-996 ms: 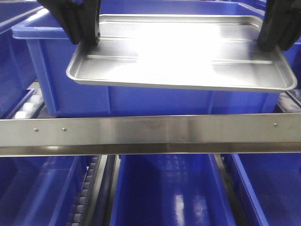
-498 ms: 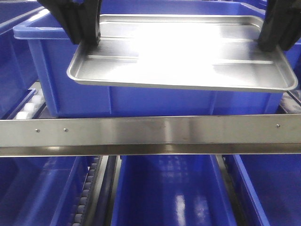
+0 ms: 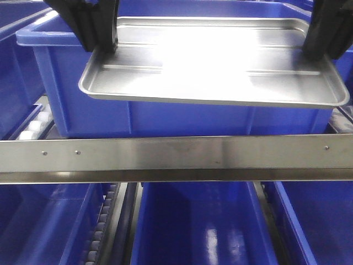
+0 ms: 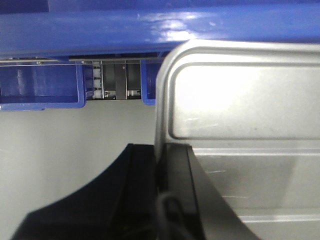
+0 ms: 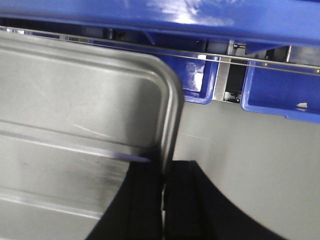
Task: Grab silver tray and place in blue box
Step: 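Move the held tray forward over the blue bin with both grippers, then lower the tray into the blue bin and open both grippers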
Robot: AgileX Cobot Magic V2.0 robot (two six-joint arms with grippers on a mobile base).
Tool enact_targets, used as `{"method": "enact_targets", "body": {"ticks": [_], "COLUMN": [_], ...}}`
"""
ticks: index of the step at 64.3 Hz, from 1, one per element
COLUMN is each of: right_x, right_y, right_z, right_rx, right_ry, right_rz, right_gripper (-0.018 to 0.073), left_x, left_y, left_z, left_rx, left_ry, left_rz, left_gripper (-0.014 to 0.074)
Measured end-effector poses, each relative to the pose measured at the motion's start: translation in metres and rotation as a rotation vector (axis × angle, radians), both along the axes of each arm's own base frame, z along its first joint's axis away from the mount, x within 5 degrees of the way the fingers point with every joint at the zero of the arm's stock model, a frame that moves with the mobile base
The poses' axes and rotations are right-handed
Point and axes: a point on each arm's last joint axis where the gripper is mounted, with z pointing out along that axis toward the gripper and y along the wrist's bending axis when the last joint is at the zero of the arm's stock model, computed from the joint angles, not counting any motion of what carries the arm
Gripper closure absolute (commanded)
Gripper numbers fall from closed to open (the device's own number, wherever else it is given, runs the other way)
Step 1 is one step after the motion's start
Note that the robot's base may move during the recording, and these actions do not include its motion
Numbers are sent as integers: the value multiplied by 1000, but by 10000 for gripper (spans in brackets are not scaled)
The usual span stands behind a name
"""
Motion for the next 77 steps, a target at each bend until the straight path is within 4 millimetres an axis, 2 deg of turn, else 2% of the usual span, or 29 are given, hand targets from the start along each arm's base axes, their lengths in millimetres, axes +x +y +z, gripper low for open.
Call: {"method": "enact_targets", "body": {"ticks": [58,66,77], "right_x": [0,1,4], "right_y": [0,-1,-4], "right_z": [1,18,68], "right_rx": [-2,-5,5], "right_ry": [5,-26,-163], "right_rz": [0,7,20], "right_gripper": [502,502,502], "left_x": [0,1,7], "left_y": [-1,-1,3], "left_z": [1,16,59], "left_rx": [-5,-7,-41], "left_ry": [2,-35,-168], "left_rz": [-8,-29,-31], "left_gripper": [693,693,693]}}
